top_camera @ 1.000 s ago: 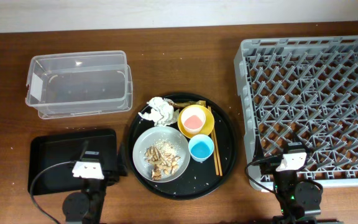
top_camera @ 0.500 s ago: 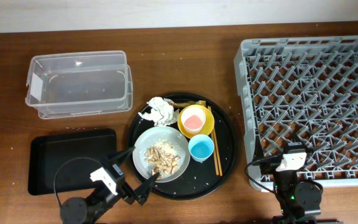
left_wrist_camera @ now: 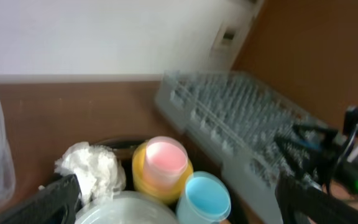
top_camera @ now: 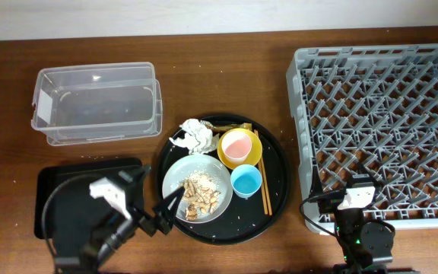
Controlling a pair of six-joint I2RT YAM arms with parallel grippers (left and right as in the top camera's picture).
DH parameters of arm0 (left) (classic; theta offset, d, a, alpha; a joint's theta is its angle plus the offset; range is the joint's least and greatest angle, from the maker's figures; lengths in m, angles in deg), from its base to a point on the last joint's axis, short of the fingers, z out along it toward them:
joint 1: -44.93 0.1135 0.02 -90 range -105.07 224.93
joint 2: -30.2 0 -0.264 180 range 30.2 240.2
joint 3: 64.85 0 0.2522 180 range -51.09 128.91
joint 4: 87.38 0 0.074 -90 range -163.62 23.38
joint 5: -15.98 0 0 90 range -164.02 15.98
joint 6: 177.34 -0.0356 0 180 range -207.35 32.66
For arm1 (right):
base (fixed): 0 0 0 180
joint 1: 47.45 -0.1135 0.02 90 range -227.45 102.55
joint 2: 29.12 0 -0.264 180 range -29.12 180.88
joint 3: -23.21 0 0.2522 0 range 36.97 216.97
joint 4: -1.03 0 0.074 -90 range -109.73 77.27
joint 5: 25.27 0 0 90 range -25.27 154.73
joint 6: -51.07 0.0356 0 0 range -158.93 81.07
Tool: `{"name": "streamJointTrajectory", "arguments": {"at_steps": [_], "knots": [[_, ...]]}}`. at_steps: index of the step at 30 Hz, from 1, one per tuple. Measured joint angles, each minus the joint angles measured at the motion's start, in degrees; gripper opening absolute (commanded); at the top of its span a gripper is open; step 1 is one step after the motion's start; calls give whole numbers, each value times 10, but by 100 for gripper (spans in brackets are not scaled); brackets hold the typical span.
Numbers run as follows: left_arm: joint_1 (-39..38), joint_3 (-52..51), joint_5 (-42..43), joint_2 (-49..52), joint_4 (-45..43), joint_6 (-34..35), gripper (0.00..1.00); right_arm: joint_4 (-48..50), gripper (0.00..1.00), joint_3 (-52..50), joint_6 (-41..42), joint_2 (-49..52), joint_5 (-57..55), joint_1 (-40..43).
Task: Sort waste into correct bins and load items into the dishwasher rack
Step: 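Reach the left gripper over the tray to the white tissue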
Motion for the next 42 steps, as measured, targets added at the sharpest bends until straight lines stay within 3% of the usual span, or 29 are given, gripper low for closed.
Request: {"name": "streamJointTrajectory", "arguments": {"at_steps": [4, 8, 11, 14, 17, 20, 23, 27, 31, 35, 42], "knots": [[1, 106, 58, 119, 28, -23, 99, 0, 98, 0, 0, 0, 0, 0], [0, 133, 119, 184, -12, -17, 99, 0, 98, 0, 0, 0, 0, 0], [0, 148, 123, 224, 9, 6, 99, 0, 98, 0, 0, 0, 0, 0], [-9, 216, 85, 281, 105, 15, 99, 0, 98, 0, 0, 0, 0, 0], [-50, 345, -28, 348, 266, 6, 99, 0, 98, 0, 0, 0, 0, 0], [-98, 457, -133, 406, 344, -5, 99, 0, 98, 0, 0, 0, 0, 0], [-154, 540, -223, 464, 355, -22, 99, 0, 98, 0, 0, 0, 0, 0], [-177, 546, -248, 511, 344, -26, 99, 0, 98, 0, 0, 0, 0, 0], [-186, 596, -270, 584, 429, -20, 99, 0, 98, 0, 0, 0, 0, 0], [-210, 709, -358, 689, 508, -2, 99, 0, 98, 0, 0, 0, 0, 0], [-216, 742, -418, 781, 467, 10, 99, 0, 98, 0, 0, 0, 0, 0]]}}
